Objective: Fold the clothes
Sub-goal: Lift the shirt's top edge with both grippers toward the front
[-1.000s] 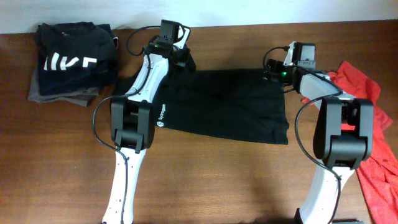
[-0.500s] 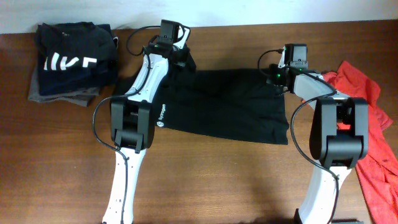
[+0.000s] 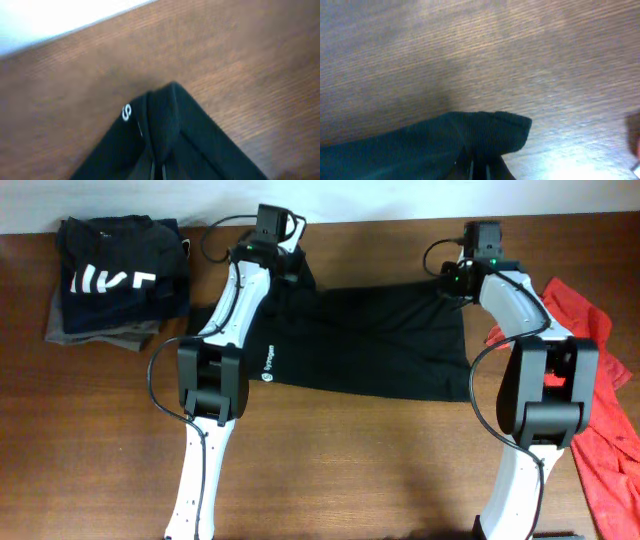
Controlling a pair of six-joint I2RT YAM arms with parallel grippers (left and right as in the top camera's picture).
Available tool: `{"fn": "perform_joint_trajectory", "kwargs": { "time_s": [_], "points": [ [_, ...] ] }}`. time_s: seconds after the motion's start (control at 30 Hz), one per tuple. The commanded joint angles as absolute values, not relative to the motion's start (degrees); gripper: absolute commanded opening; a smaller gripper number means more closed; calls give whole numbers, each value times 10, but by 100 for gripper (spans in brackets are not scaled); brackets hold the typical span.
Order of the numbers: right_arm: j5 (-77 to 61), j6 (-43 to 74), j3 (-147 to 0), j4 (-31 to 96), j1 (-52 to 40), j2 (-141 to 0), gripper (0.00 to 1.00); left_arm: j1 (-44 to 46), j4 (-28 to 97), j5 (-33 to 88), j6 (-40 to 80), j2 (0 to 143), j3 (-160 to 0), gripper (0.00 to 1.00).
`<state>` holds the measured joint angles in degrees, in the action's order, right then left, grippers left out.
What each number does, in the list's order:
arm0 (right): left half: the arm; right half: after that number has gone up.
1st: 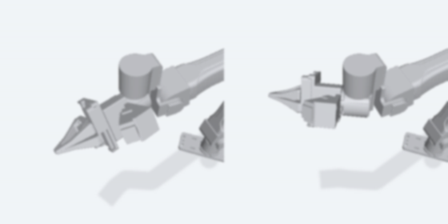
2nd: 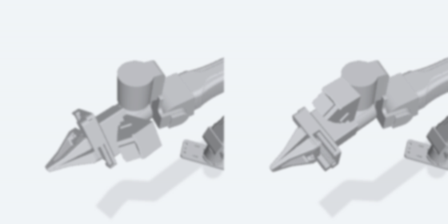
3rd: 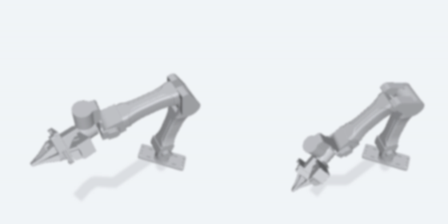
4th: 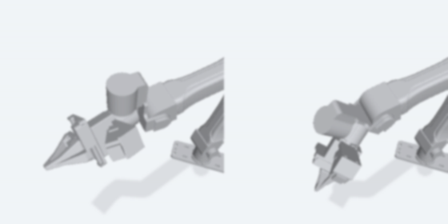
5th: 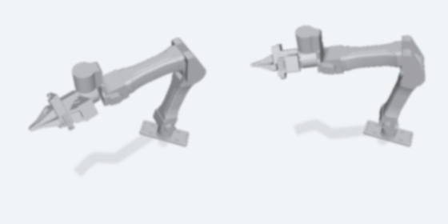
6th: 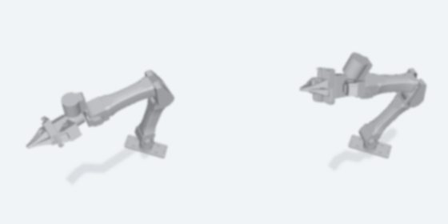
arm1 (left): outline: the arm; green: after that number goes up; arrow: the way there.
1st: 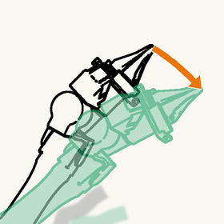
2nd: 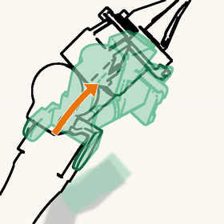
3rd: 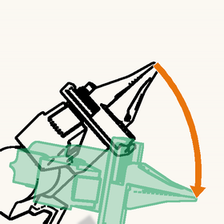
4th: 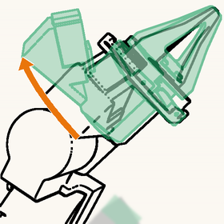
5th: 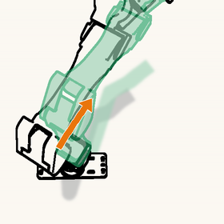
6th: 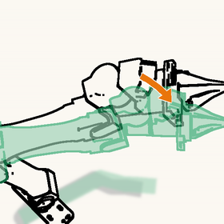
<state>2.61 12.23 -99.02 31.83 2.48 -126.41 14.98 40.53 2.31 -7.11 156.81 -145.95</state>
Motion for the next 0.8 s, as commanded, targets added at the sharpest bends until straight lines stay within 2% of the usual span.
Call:
{"fn": "perform_joint_trajectory", "kwargs": {
  "time_s": [0.0, 0.6, 0.77],
  "points": [
    [53, 124, -1025, 351, 28, -1267, 4, 149, 443, 21, -74, 1568, -1523, 1],
    [125, 143, -1089, 542, 28, -1264, 4, 144, 753, 20, -74, 1567, -1738, 1],
    [128, 144, -1100, 564, 32, -1263, 4, 129, 838, 2, -34, 1567, -1776, 1]
  ]
}}
